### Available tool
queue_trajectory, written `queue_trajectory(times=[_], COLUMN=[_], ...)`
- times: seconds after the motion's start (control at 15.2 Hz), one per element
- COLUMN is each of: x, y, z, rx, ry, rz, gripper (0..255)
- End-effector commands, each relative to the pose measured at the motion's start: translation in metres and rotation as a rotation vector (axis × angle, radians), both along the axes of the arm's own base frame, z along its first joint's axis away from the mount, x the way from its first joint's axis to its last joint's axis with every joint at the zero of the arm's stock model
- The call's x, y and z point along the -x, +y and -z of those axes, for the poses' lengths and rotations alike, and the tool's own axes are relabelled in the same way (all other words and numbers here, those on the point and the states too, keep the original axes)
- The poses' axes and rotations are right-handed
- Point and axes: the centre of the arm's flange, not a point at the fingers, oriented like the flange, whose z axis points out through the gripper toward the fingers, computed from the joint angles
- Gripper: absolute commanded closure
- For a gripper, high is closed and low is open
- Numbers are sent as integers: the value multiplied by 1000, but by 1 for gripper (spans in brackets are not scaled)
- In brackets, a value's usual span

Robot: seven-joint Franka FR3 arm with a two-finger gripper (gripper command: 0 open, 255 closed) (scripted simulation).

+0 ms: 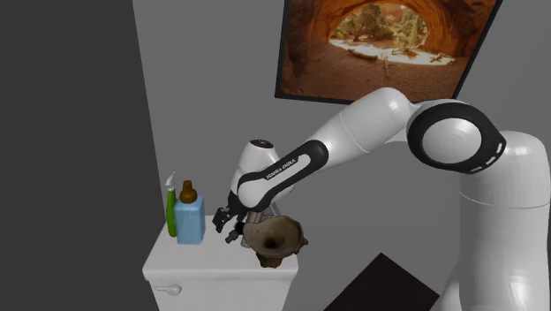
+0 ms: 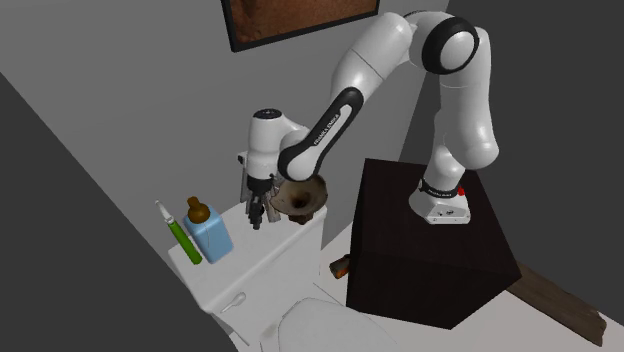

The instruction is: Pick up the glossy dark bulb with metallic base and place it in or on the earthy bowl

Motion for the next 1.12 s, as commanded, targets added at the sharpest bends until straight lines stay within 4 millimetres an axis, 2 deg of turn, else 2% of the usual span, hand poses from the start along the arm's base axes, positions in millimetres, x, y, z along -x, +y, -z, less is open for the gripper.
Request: queue_trajectory(times=[0.0, 0.4, 0.92, 0.99, 1.06], x=[-6, -12, -12, -12, -12], y=[5, 12, 12, 12, 12], z=[13, 46, 46, 46, 46], rx=[-3, -3, -3, -3, -3], ry=[0, 0, 0, 0, 0], rz=[-2, -2, -2, -2, -2], gripper=[0, 0, 0, 255, 255])
